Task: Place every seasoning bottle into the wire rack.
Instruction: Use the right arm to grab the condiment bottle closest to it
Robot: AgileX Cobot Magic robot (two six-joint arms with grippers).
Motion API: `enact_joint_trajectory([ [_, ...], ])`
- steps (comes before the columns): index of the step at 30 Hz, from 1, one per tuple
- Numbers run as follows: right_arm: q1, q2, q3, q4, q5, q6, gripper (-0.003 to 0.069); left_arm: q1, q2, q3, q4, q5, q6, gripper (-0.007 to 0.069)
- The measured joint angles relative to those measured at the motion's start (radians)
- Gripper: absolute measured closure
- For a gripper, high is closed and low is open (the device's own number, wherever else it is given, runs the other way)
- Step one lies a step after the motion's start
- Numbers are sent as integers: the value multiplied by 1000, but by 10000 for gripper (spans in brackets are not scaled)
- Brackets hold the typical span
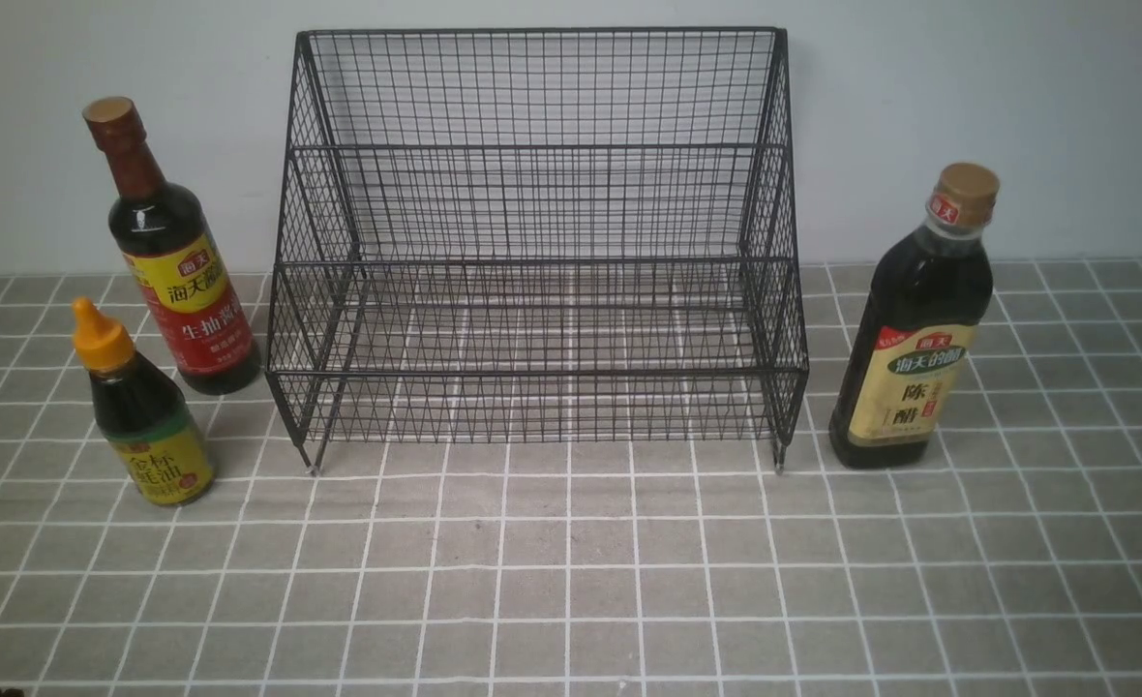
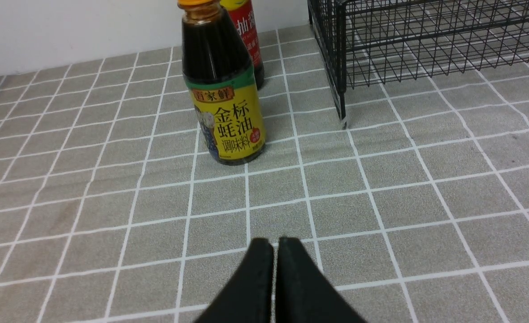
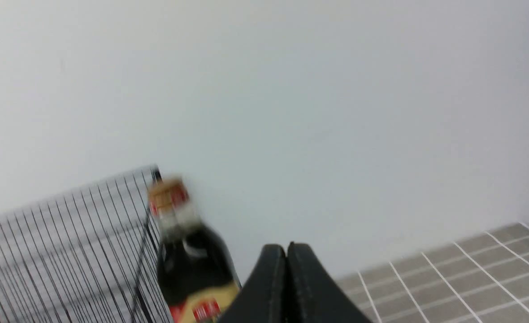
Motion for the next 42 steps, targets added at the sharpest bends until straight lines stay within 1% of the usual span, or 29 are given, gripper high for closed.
enact_joint_trajectory([
  [4,0,0,0,58,-27,-1,673,0,0,0,0,0,0,631],
  [9,1,0,-2,67,-32,8,673,0,0,0,0,0,0,631],
  [10,5,0,-22,67,22,21,673,0,0,0,0,0,0,631],
  [11,8,0,-32,64,43,25,673,0,0,0,0,0,0,631],
  [12,15,0,-78,54,105,27,673,0,0,0,0,0,0,631],
  [15,27,22,-194,19,197,12,669,0,0,0,0,0,0,631],
  [16,35,67,-287,-6,252,-20,659,0,0,0,0,0,0,631],
  [17,39,103,-333,-17,289,-39,650,0,0,0,0,0,0,631],
  [18,45,189,-406,-24,338,-77,629,0,0,0,0,0,0,631],
  [20,50,249,-463,-24,371,-113,611,0,0,0,0,0,0,631],
  [21,59,359,-532,-15,432,-165,571,0,0,0,0,0,0,631],
  [22,59,371,-540,-13,439,-172,566,0,0,0,0,0,0,631],
  [25,73,531,-636,23,502,-281,483,0,0,0,0,0,0,631],
  [27,79,648,-704,63,500,-377,396,0,0,0,0,0,0,631],
  [28,80,680,-720,75,498,-401,380,0,0,0,0,0,0,631],
  [29,80,753,-751,106,486,-448,324,0,0,0,0,0,0,631],
  [30,80,804,-778,129,478,-483,285,0,0,0,0,0,0,631],
  [31,80,804,-783,129,477,-490,277,0,0,0,0,0,0,631],
  [32,80,894,-824,176,472,-537,216,0,0,0,0,0,0,631],
  [36,80,1067,-913,280,473,-648,97,0,0,0,0,0,0,631],
  [37,80,1075,-921,284,473,-659,89,0,0,0,0,0,0,631],
  [39,80,1158,-968,349,473,-722,55,0,0,0,0,0,0,631],
  [42,86,1220,-1009,408,466,-798,45,0,0,0,0,0,0,631],
])
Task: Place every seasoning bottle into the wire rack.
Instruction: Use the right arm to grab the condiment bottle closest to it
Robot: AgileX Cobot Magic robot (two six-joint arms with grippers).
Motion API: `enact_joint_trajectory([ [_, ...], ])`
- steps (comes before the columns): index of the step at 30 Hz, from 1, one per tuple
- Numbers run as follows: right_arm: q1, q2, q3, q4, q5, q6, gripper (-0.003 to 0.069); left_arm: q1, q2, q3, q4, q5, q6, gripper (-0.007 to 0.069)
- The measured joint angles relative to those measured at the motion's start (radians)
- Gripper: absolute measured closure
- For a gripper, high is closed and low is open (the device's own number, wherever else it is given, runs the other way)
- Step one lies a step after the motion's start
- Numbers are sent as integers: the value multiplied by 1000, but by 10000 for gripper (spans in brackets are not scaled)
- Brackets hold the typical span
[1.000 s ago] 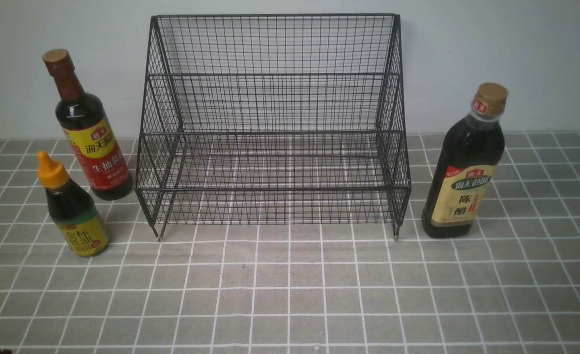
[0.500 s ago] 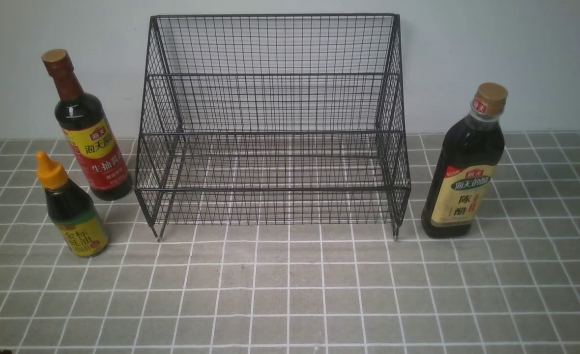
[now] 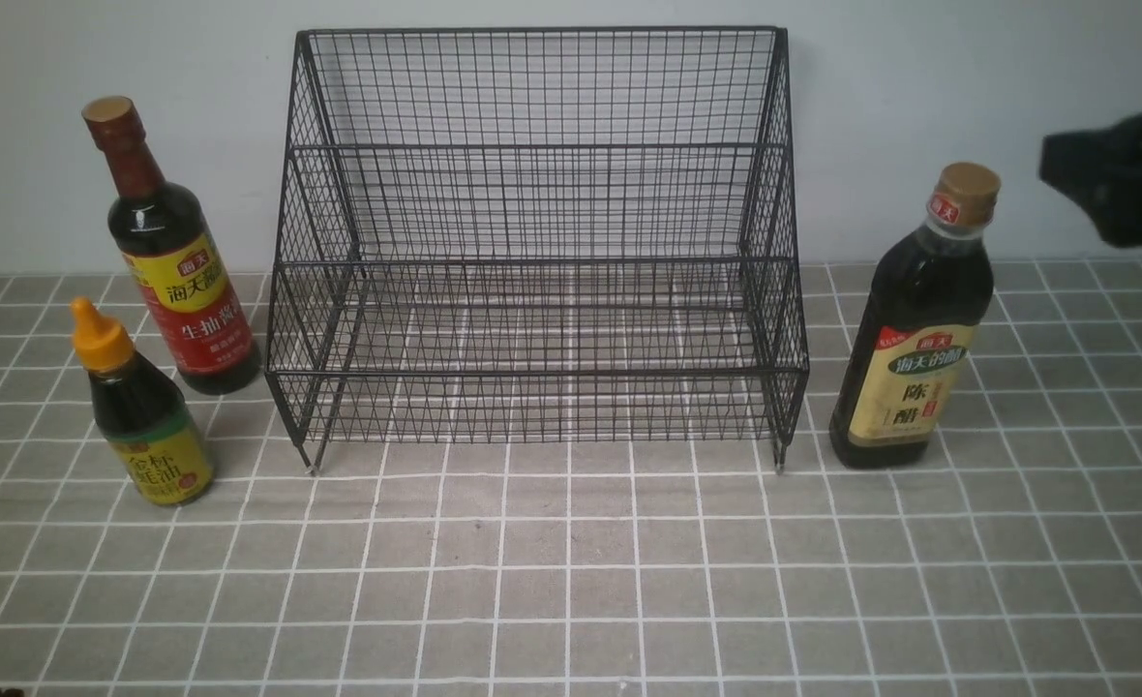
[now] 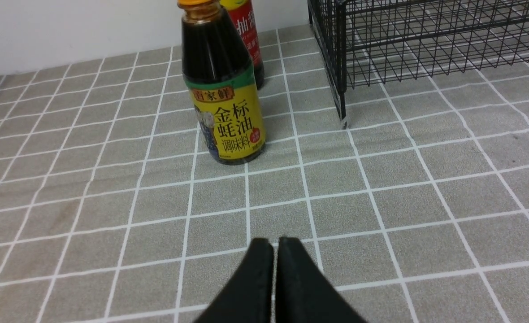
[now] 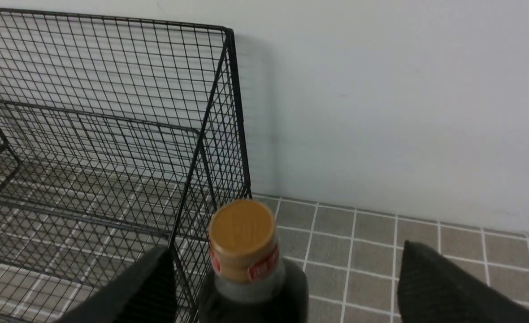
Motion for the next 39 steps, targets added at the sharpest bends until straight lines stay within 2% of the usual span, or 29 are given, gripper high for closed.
enact_joint_trajectory([
  [3,34,58,-31,55,-28,-70,40,0,0,0,0,0,0,631],
  [9,113,125,-42,85,-140,-170,40,0,0,0,0,0,0,631],
  [12,114,187,-42,95,-217,-183,40,0,0,0,0,0,0,631],
  [19,114,308,-42,111,-234,-187,46,0,0,0,0,0,0,631],
  [23,114,353,-45,126,-254,-188,148,0,0,0,0,0,0,631],
  [24,114,358,-47,131,-262,-189,262,0,0,0,0,0,0,631],
  [25,114,359,-47,135,-262,-186,276,0,0,0,0,0,0,631],
  [26,114,359,-48,143,-261,-181,326,0,0,0,0,0,0,631],
  [35,119,264,-74,102,-176,-188,348,0,0,0,0,0,0,631],
  [39,120,177,-179,143,-115,-188,348,0,0,0,0,0,0,631],
])
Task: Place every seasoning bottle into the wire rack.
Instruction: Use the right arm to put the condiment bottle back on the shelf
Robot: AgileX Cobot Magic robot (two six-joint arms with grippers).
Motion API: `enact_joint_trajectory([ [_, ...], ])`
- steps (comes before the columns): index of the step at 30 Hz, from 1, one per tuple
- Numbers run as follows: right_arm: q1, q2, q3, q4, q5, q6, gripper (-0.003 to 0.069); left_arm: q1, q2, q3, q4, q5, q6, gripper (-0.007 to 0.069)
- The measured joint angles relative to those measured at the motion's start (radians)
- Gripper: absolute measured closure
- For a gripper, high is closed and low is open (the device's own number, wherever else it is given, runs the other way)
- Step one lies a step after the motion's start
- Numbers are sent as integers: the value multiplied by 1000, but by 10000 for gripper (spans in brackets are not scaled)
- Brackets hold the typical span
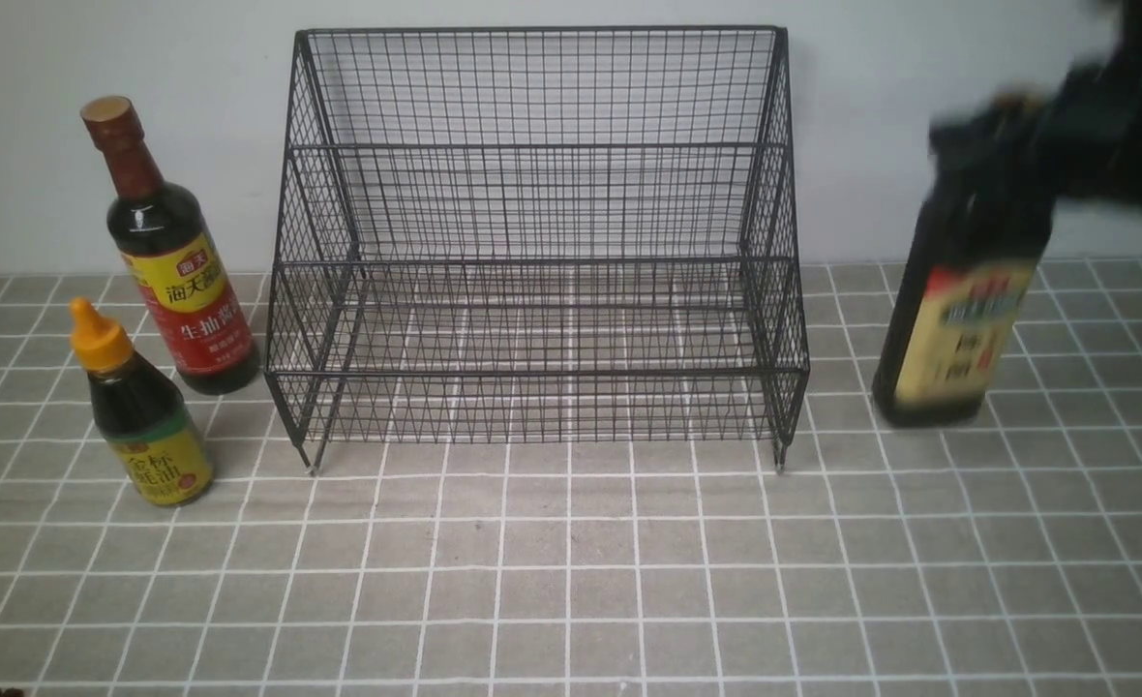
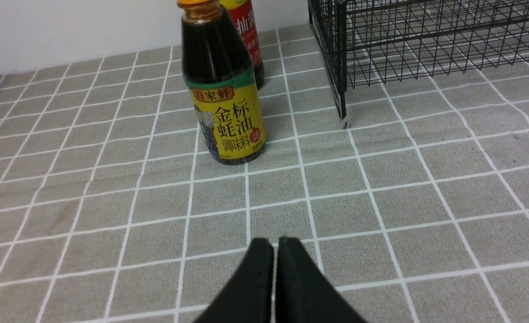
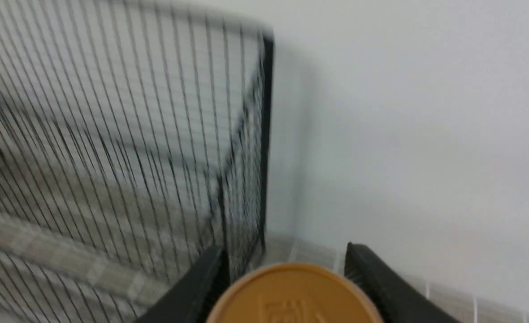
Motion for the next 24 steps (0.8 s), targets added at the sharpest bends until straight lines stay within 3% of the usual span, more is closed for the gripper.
enact_joint_trajectory([
  [3,18,-35,-82,42,31,-2,348,0,0,0,0,0,0,631],
  [10,168,-28,-177,134,46,-4,348,0,0,0,0,0,0,631],
  [15,296,67,-178,165,-79,0,349,0,0,0,0,0,0,631],
  [24,331,238,-178,204,-275,-5,349,0,0,0,0,0,0,631],
])
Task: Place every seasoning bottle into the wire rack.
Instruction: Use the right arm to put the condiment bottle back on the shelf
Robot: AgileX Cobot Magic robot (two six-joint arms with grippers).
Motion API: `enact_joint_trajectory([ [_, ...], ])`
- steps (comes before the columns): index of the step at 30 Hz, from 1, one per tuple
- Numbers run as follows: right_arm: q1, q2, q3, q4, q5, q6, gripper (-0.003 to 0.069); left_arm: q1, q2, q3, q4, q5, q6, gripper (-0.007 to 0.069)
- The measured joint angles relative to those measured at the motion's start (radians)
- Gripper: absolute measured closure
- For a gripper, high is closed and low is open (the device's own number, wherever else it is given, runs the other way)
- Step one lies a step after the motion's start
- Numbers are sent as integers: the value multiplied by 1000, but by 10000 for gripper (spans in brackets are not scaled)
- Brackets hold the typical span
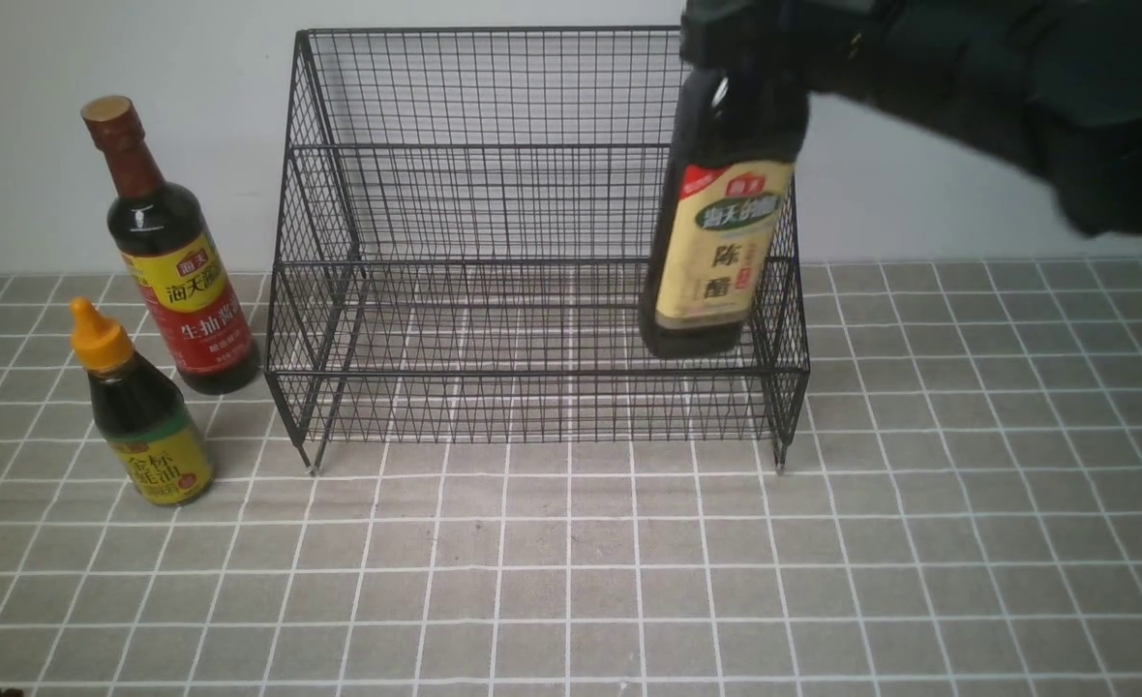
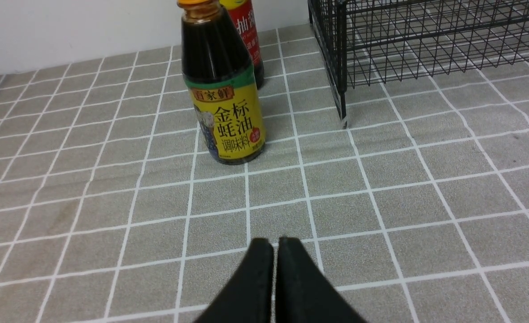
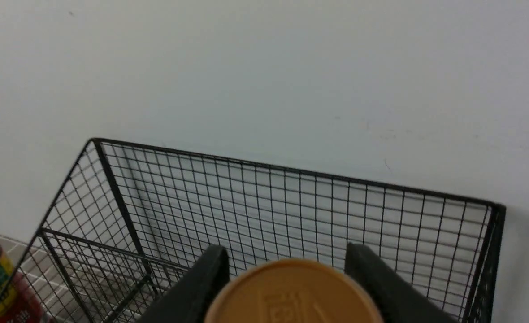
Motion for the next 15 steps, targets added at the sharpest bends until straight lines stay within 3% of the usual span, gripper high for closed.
enact_joint_trajectory([
  [15,0,102,2,8,52,-1,349,0,0,0,0,0,0,631],
])
